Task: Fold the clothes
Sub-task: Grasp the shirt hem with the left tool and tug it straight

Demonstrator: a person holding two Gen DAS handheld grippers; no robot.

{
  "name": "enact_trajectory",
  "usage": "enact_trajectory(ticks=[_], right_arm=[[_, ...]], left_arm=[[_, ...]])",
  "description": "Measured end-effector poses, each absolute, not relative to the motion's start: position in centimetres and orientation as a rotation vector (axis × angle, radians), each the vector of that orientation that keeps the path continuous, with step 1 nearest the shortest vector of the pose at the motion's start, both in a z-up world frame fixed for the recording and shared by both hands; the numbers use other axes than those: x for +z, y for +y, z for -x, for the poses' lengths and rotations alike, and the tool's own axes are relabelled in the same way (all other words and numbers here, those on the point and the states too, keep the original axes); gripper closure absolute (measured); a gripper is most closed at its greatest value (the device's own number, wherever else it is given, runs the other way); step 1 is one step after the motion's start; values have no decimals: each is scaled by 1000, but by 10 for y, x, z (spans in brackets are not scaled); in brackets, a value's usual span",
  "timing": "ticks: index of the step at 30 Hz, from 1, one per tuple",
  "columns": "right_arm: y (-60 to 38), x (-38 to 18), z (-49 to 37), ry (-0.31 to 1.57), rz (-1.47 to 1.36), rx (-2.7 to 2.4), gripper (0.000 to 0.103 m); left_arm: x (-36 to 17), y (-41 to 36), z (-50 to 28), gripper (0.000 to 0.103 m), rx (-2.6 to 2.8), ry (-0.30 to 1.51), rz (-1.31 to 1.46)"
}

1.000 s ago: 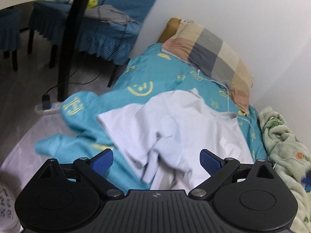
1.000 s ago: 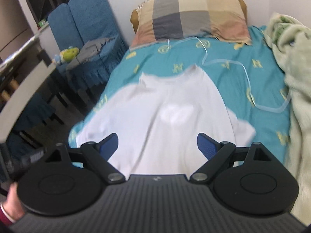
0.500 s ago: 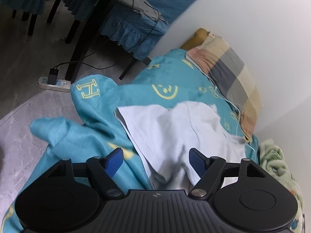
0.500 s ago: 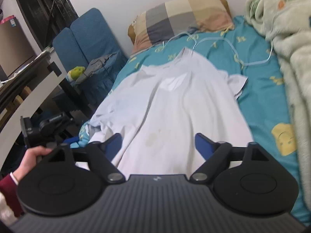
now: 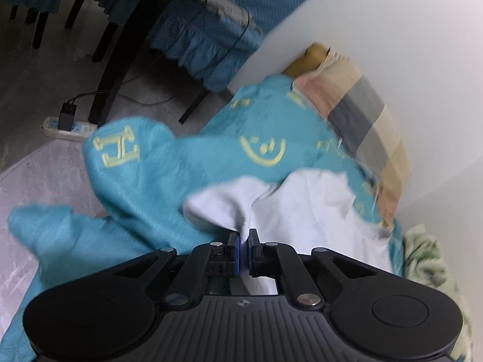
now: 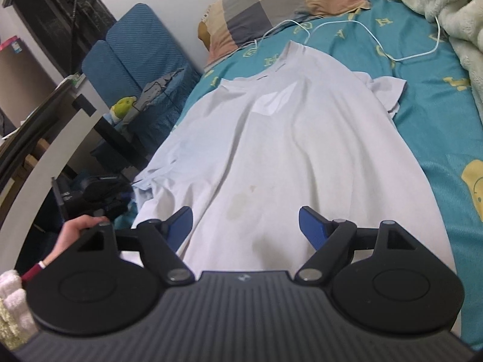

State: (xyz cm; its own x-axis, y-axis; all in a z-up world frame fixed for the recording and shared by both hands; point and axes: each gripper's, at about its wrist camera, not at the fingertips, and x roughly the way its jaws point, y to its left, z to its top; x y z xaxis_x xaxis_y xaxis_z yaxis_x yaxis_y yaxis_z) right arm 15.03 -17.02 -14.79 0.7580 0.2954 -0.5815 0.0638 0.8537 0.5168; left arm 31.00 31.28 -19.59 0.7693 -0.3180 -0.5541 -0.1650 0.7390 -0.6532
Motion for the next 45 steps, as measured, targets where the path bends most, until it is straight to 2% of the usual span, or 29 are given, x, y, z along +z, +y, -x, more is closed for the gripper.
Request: enact_trajectory(ticks=[3,9,15,17,19,21,23,25,31,37,39,40,41,42,43,45], right_arm=[[-175,-149,-150,703,-560,113,23],[-181,-151,-149,693,-554,84,23],[-182,-161,-160,710,-506,58,23],[-181,-166,-164,721,-491,56,23],[-180,-168,-166,724,-485,62,23],[-179,-168,-166,723,-481,68,23],[-179,-163,-164,711,-473,74,23],[-179,-157,-161,695,-457,72,23],[-177,-143,-144,670,-409,58,23],[-179,-134,-121,675,-394,38,23],[-180,-130,-114,663,-377,28,23],[-181,-128,-111,658,-362,22,23],[-181,-127,-108,653,-347,15,23],[-182,-127,-107,653,-336,9,23],[-182,-128,-107,655,-329,4,23],[-183,-130,-107,660,-318,-3,23]], left_arm=[[-172,323,-307,98,-95,615,742],[-138,341,-355,98,45,575,634],[-152,342,-394,96,108,685,524],[-157,348,-388,77,79,715,532],[-158,354,-374,64,45,760,537],[-156,362,-347,60,3,804,538],[-150,366,-316,51,-48,850,526],[-148,369,-274,46,-135,920,507],[-135,341,-168,39,-258,1138,392],[-156,292,-118,39,-293,1345,283],[-163,276,-113,41,-309,1380,233],[-166,268,-110,47,-317,1394,192],[-168,260,-107,67,-315,1399,143],[-169,256,-104,80,-304,1402,106],[-171,251,-100,99,-290,1406,73],[-162,253,-94,101,-315,1390,79]])
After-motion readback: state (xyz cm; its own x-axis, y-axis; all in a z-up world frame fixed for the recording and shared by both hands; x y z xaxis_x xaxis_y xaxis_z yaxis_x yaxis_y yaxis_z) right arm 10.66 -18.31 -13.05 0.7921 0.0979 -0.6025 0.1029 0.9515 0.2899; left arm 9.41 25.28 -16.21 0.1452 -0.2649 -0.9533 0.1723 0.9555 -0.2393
